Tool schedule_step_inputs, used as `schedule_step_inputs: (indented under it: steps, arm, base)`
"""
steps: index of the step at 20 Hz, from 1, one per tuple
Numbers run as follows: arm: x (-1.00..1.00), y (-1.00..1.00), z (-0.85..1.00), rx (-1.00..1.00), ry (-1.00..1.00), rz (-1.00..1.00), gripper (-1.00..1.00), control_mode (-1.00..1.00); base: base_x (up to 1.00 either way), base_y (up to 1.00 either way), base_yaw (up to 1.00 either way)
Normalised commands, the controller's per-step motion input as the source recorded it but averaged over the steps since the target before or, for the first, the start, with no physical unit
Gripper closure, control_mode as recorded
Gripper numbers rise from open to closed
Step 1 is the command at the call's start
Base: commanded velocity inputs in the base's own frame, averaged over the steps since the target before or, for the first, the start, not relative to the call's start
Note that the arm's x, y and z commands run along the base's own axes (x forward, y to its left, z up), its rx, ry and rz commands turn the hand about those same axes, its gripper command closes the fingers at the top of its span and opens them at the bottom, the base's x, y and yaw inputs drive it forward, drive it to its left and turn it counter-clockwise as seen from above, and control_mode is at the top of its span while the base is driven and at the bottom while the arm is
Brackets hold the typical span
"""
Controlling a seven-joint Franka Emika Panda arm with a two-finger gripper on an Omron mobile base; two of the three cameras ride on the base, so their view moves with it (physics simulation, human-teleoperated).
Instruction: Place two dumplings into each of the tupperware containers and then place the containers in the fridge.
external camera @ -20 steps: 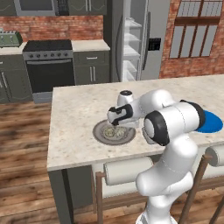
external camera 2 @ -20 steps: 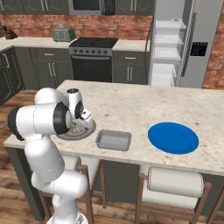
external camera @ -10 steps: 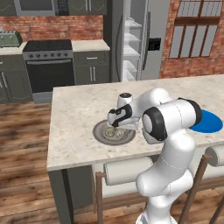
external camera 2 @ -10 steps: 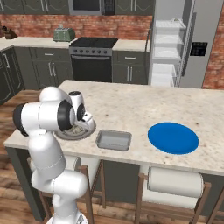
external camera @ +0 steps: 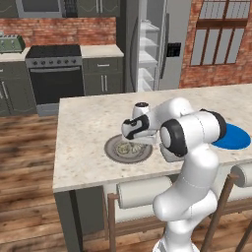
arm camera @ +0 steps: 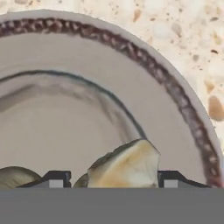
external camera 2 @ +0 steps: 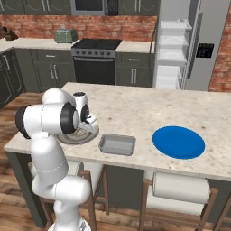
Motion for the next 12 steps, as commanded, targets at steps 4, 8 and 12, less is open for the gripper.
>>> schedule_step_inputs:
  steps: [4, 8, 12]
  arm:
    - [-0.04, -0.4, 0.48, 0.02, 0.01, 0.0, 1.0, -1.0]
    - [-0.55, -0.59, 0.45, 0.02, 0.0, 0.0, 1.0, -1.0]
    - [-0.89, -0.78, 0.38, 0.07, 0.0, -0.02, 1.0, -1.0]
  base:
    - [0.0, 0.0, 0.0]
    - [0.0, 0.0, 0.0]
    - [0.0, 0.0, 0.0]
